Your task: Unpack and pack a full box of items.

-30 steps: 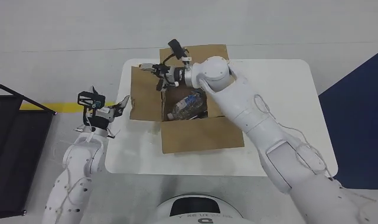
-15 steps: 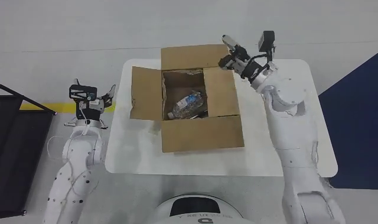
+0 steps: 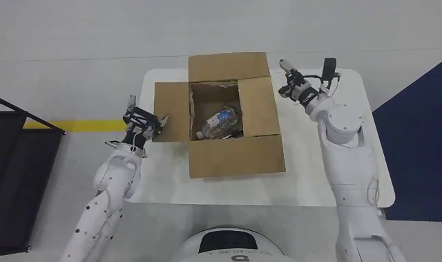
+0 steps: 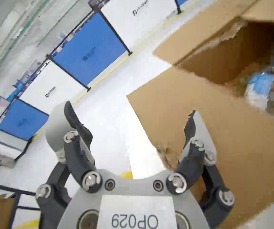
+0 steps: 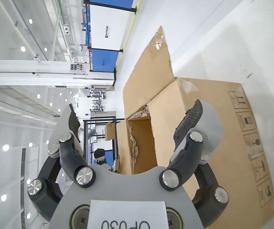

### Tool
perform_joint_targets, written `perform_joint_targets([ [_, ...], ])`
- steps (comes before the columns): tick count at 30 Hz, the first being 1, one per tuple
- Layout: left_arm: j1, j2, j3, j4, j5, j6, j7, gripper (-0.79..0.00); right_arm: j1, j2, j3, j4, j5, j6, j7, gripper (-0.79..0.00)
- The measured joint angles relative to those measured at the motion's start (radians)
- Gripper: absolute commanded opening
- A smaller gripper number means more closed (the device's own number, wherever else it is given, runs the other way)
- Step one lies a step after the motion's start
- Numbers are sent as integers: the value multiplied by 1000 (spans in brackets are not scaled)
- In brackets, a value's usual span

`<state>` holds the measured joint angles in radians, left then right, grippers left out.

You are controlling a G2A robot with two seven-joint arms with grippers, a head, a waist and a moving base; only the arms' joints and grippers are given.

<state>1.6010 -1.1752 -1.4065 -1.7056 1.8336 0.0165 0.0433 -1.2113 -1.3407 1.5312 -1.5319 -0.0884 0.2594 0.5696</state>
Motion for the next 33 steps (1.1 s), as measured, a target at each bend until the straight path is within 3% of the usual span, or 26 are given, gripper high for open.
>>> perform_joint_targets([
  [9,-33,-2,49,107,97,-80,-86,0,-16,8,27,12,53,24,-14,0],
  [15,-53,-6,66,98,107,-75,-102,0,-13,12,11,22,73,17,17,0],
  [19,-43,-5,40,-12,164,-10,-126,0,0,13,-6,51,78,21,14,0],
  [24,8,0,26,-252,141,-100,-156,0,7,16,-14,99,84,22,16,0],
  [28,-36,-3,88,-272,226,-167,-196,0,1,19,-10,124,111,10,33,0],
  [33,-148,-26,241,-149,308,-180,-271,0,-18,25,-8,138,145,-21,85,0],
])
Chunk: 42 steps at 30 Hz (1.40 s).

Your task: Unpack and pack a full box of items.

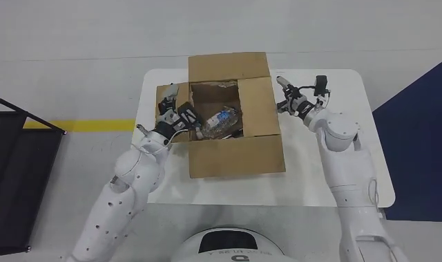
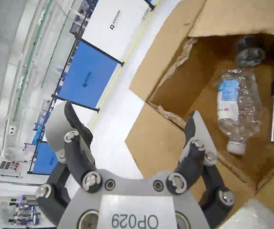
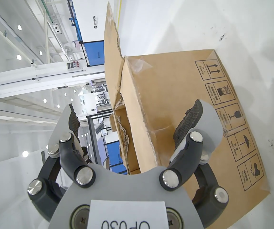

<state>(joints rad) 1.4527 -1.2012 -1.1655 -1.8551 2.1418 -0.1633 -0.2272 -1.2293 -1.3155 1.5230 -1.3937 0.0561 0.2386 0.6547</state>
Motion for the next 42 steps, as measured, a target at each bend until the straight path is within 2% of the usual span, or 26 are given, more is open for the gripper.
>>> perform_joint_targets([
  [4,-92,-27,104,125,-11,19,-61,0,-6,3,5,31,81,-23,86,0],
  [9,-160,-56,206,254,-32,29,-74,0,1,12,11,74,133,-51,189,0],
  [16,-235,-95,290,379,-76,60,-87,0,0,25,32,94,146,-58,211,0],
  [22,-282,-137,377,457,-187,45,-39,0,-28,41,67,87,167,-66,257,0],
  [26,-300,-163,432,456,-211,90,21,0,-45,51,95,85,184,-68,279,0],
  [30,-308,-176,449,411,-199,145,54,0,-57,59,108,79,207,-81,306,0],
  [36,-298,-177,412,335,-176,193,46,0,-63,67,111,74,222,-97,317,0],
  [42,-283,-178,363,315,-198,220,34,0,-54,76,109,76,230,-98,319,0],
])
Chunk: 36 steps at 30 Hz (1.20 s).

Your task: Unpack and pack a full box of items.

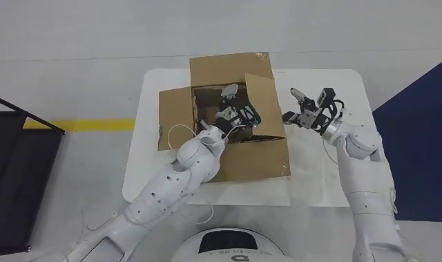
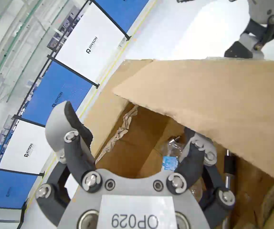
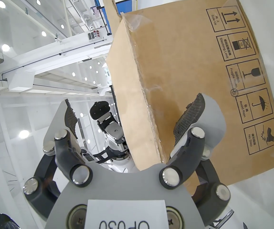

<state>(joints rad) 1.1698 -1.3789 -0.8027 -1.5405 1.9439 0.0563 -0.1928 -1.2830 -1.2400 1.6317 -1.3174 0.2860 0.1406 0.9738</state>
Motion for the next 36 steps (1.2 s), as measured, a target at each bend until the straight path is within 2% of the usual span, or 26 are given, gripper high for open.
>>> perform_joint_targets([
  [7,-28,-21,17,32,-85,-59,-24,0,10,7,-18,6,14,21,19,0],
  [14,-70,-59,77,39,-151,-27,10,0,15,19,-14,36,95,6,165,0],
  [17,-86,-73,101,52,-156,-21,42,0,-5,31,59,57,143,-19,144,0],
  [19,-101,-83,121,76,-149,-21,45,0,-48,43,148,55,189,-51,101,0],
  [24,-148,-119,189,161,-137,-25,33,0,-221,61,387,-11,336,-139,47,0],
  [28,-177,-148,227,233,-146,-9,37,0,-306,62,427,-102,347,-155,40,0],
  [32,-197,-161,206,252,-167,17,68,0,-273,66,361,-159,280,-107,24,0],
  [36,-170,-138,92,121,-183,50,73,0,-193,75,293,-181,208,-81,52,0],
])
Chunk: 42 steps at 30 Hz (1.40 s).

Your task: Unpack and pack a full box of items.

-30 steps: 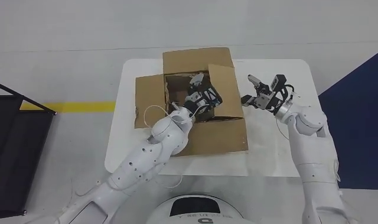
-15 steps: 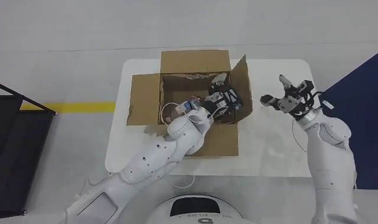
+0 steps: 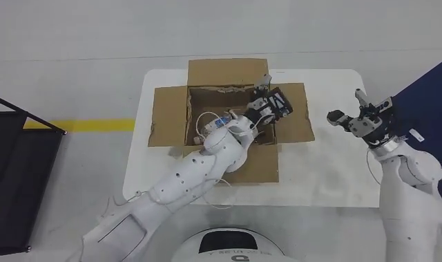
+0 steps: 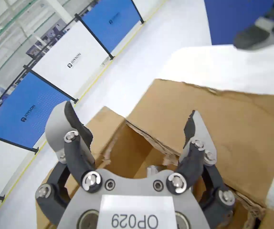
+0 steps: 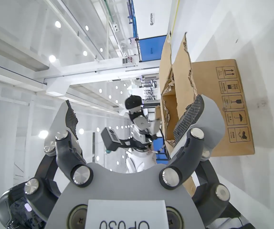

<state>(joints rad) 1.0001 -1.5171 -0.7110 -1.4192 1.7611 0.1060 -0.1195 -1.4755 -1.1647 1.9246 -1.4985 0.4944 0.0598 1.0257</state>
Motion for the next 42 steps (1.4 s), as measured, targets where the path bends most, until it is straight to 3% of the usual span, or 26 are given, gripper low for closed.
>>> perform_joint_targets([
  [5,142,61,-210,-271,50,-42,-31,0,87,10,-70,-34,-86,24,18,0],
  [10,351,112,-464,-514,60,-96,-14,0,176,17,-149,-39,-174,63,-9,0],
  [13,445,128,-595,-557,19,-106,14,0,243,20,-235,-12,-261,119,-4,0],
  [18,522,137,-756,-497,-106,-78,46,0,366,15,-385,90,-372,194,-20,0],
  [25,563,147,-793,-374,-93,-127,78,0,465,13,-496,212,-471,228,-30,0],
  [33,553,147,-794,-305,-191,-160,26,0,455,17,-477,205,-439,185,-74,0],
  [42,555,151,-782,-263,-170,-174,-13,0,455,17,-479,204,-439,184,-73,0],
])
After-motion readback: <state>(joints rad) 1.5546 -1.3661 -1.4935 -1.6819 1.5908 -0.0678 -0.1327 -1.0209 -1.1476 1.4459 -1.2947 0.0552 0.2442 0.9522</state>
